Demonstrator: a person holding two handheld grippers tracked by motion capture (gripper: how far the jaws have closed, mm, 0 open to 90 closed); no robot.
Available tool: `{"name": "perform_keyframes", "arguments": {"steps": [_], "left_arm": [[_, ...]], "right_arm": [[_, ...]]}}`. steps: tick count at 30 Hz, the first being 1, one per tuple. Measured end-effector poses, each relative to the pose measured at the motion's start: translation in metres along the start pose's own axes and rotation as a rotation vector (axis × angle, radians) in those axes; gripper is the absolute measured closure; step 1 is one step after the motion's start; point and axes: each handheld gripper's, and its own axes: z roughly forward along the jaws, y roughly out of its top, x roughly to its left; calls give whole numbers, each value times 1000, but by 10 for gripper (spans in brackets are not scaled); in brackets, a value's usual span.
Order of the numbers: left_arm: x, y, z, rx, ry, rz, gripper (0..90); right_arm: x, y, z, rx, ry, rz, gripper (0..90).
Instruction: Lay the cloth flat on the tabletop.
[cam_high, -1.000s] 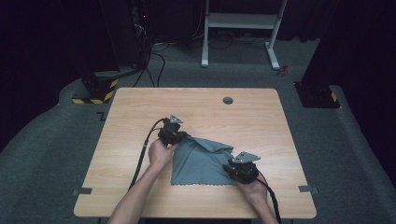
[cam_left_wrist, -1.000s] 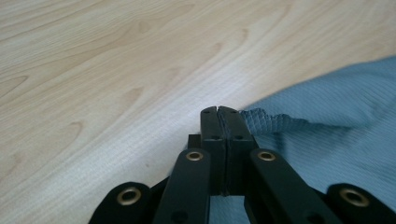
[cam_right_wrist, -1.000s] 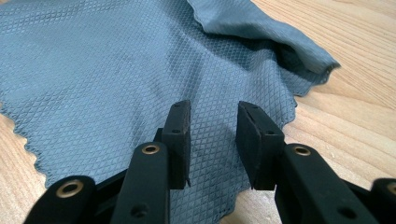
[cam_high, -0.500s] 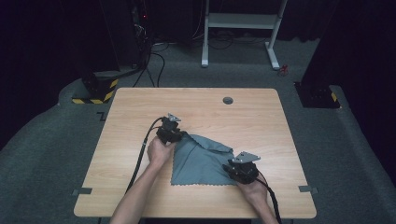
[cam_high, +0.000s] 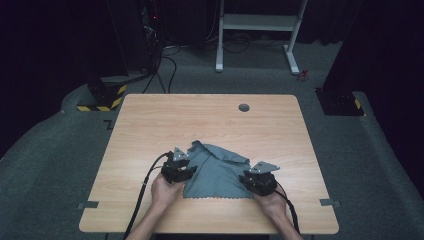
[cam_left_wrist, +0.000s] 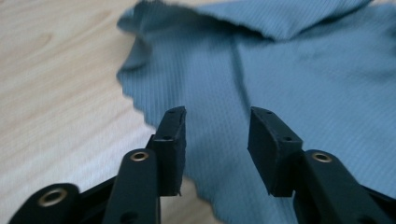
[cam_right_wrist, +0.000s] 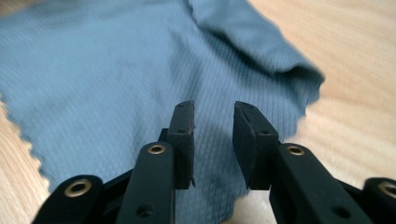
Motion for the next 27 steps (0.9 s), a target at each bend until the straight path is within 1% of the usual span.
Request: {"name": "perform_keyframes", "arguments": {"steps": [1, 2, 4, 6, 7, 8, 10, 13, 17, 18, 19, 20, 21, 22, 23, 24, 25, 26, 27], "left_arm": [[0, -2, 0, 4, 9, 6, 545], [0, -4, 1, -1, 5, -5, 538], [2, -6, 2, -3, 12, -10, 520], [0, -8, 3, -11, 21, -8, 503], [0, -8, 3, -17, 24, -4, 499], [0, -9, 3, -25, 26, -3, 492], [0, -13, 4, -54, 33, 1, 469], [-1, -14, 4, -58, 49, -6, 430], [-1, -14, 4, -57, 52, -7, 419], [-1, -14, 4, -57, 53, -7, 418], [-1, -14, 4, -57, 53, -7, 416], [-1, -14, 4, -57, 54, -7, 416], [-1, -14, 4, -57, 54, -7, 415], [-1, -14, 4, -56, 53, -8, 415], [-1, -14, 4, -56, 53, -8, 415], [-1, -14, 4, -56, 53, -8, 415], [-1, -14, 4, -56, 53, -8, 414], [-1, -14, 4, -56, 53, -8, 414], [-1, -14, 4, -56, 54, -8, 414]], "right_arm": [[-1, 3, -1, -14, -1, -11, 708], [-1, 7, -3, -21, -6, -15, 710], [-2, 17, -4, -27, -22, -34, 709], [-4, 26, -1, -25, -44, -54, 700], [-5, 29, 0, -21, -51, -54, 692], [-7, 32, 3, -21, -58, -65, 683], [-10, 37, 8, -15, -57, -63, 670], [-12, 44, 16, 7, -65, -84, 660], [-16, 50, 31, 66, -77, -120, 662], [-17, 51, 33, 73, -77, -126, 666], [-18, 51, 35, 91, -76, -132, 675], [-19, 52, 37, 103, -74, -139, 706], [-19, 52, 37, 103, -74, -139, 706], [-20, 56, 39, 113, -61, -148, 862], [-20, 56, 39, 113, -61, -148, 862], [-25, 60, 38, 109, -53, -140, 900], [-28, 63, 38, 114, -56, -135, 900], [-28, 63, 38, 114, -56, -135, 900], [-35, 69, 36, 97, -56, -109, 900]]}}
